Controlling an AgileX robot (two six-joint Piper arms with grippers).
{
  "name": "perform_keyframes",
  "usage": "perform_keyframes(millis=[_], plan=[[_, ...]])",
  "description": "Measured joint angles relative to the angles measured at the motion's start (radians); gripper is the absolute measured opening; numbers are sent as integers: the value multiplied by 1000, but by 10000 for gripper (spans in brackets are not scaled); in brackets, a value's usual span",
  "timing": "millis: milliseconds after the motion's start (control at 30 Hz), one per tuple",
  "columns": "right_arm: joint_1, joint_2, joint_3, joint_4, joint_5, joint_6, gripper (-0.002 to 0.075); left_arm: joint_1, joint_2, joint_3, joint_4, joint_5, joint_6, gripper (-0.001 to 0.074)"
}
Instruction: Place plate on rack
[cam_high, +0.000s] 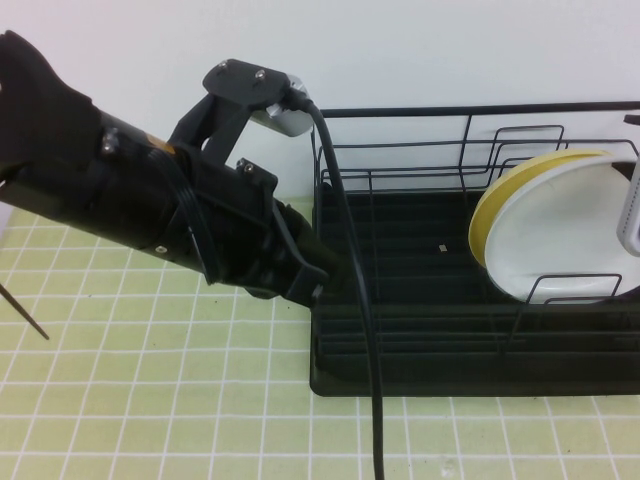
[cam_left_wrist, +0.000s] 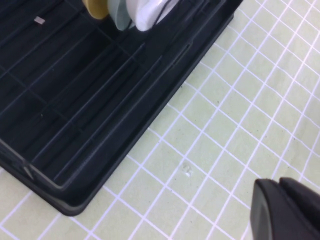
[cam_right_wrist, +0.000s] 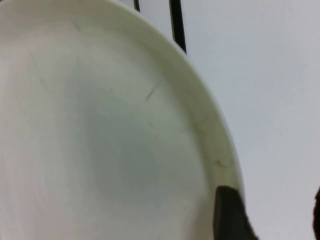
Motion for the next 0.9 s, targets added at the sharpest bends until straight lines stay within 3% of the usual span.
perform_keyframes(millis=[233, 400, 667, 900], plan=[[0, 22, 0, 0, -36, 78, 468, 0, 0, 0, -16, 19, 2, 0], [0, 32, 0, 0, -59, 286, 536, 0, 0, 0, -22, 35, 4, 0], [0, 32, 0, -2, -127, 632, 540, 0, 0, 0, -27, 50, 7, 0], [0, 34, 2, -2, -41, 879, 540, 0, 0, 0, -27, 63, 7, 0]])
